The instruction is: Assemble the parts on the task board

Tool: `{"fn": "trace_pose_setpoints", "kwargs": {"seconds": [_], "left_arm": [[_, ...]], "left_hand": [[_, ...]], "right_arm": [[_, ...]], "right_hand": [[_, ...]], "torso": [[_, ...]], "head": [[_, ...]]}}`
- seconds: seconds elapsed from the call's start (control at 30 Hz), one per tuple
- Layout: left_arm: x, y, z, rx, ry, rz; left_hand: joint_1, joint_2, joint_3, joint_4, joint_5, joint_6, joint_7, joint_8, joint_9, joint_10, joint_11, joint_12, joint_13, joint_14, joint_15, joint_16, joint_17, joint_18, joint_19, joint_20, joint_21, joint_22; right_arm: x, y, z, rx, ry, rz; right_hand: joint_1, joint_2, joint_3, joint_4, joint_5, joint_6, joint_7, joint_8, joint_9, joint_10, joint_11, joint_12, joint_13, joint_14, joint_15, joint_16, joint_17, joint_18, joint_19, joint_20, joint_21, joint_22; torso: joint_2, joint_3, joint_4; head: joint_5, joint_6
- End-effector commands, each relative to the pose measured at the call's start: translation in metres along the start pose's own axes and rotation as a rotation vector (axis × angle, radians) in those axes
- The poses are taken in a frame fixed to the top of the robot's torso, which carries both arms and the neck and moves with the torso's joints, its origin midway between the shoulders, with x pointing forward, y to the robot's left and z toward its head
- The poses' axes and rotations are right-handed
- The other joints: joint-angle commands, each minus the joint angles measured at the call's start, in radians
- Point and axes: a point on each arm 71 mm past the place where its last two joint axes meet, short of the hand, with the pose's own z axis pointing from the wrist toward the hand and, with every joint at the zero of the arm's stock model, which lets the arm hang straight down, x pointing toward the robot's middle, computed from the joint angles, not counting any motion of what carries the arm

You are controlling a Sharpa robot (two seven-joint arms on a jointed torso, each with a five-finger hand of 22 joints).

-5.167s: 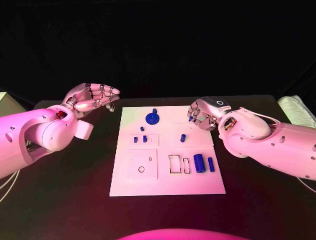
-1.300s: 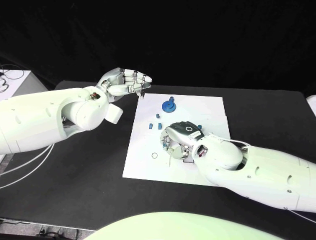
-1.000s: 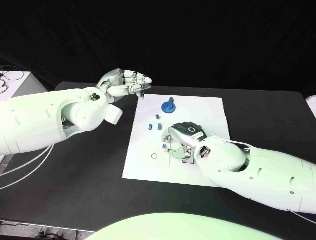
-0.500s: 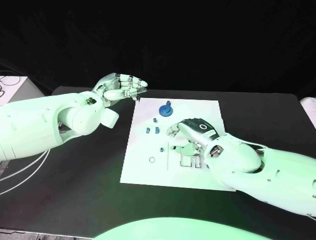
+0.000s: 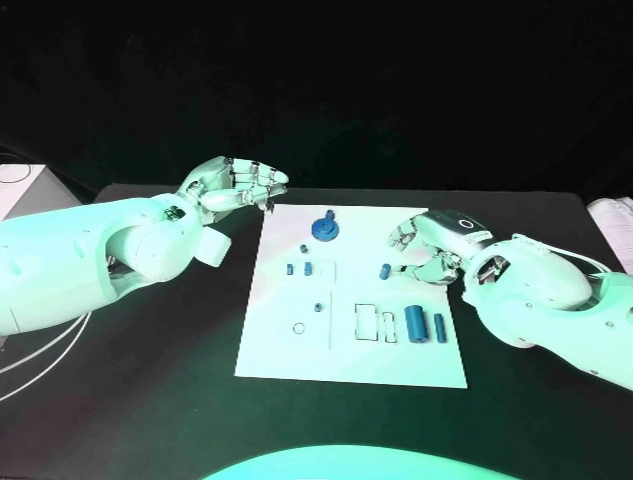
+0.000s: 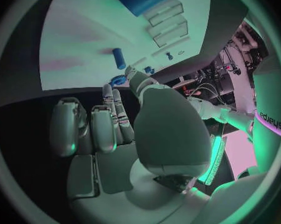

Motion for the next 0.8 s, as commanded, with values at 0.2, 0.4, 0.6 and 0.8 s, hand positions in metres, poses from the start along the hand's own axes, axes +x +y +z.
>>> {"fn": "trace_pose_setpoints", "kwargs": {"seconds": [0.2,0.4,0.6,0.8], "left_arm": [[0.003,-0.001,0.001,0.009,0.022,-0.01],[0.003,-0.001,0.001,0.007,0.021,-0.01],[0.002,-0.001,0.001,0.005,0.02,-0.01],[0.003,-0.001,0.001,0.005,0.022,-0.01]], "left_hand": [[-0.013,0.0,0.0,-0.005,-0.005,-0.01,0.001,-0.003,0.001,-0.009,0.0,-0.003,0.001,-0.004,0.005,-0.003,0.001,0.013,0.006,0.0,-0.005,-0.001],[-0.013,0.0,0.0,-0.005,-0.005,-0.01,0.001,-0.003,0.001,-0.009,0.0,-0.003,0.001,-0.004,0.005,-0.003,0.001,0.013,0.006,0.0,-0.005,-0.001],[-0.013,0.0,0.0,-0.005,-0.005,-0.01,0.001,-0.003,0.001,-0.009,0.0,-0.003,0.001,-0.004,0.005,-0.003,0.001,0.013,0.006,0.0,-0.005,-0.001],[-0.013,0.0,0.0,-0.005,-0.005,-0.01,0.001,-0.003,0.001,-0.009,0.0,-0.003,0.001,-0.004,0.005,-0.003,0.001,0.013,0.006,0.0,-0.005,-0.001]], "right_arm": [[0.006,-0.004,0.007,-0.013,0.076,-0.02],[0.013,-0.001,0.013,-0.017,0.102,-0.025],[0.021,0.004,0.017,-0.026,0.118,-0.019],[0.023,0.006,0.019,-0.029,0.124,-0.017]], "right_hand": [[0.028,0.009,-0.031,0.006,0.002,0.002,-0.01,-0.007,-0.001,-0.015,0.003,-0.003,-0.007,0.009,0.009,-0.008,-0.008,0.009,-0.002,0.007,-0.023,0.088],[0.04,0.021,-0.03,0.011,0.002,0.013,-0.011,-0.005,-0.001,0.013,-0.003,0.016,-0.007,0.015,0.006,0.002,0.006,0.006,0.005,0.005,-0.005,0.098],[0.04,0.026,-0.014,0.02,0.002,0.023,-0.011,-0.006,-0.001,0.054,-0.013,0.03,-0.007,0.025,-0.002,0.013,0.023,0.001,0.016,-0.004,0.022,0.111],[0.039,0.029,0.026,0.029,0.002,0.046,-0.007,-0.002,0.0,0.091,-0.02,0.023,-0.013,0.03,-0.009,0.018,0.03,-0.004,0.027,-0.012,0.048,0.125]], "torso": [[0.002,0.0008,0.0032],[0.002,0.001,0.0032],[0.003,0.001,0.0015],[0.001,0.0,0.0016]], "head": [[-0.004,0.003],[-0.002,0.0],[0.002,-0.005],[0.002,-0.008]]}}
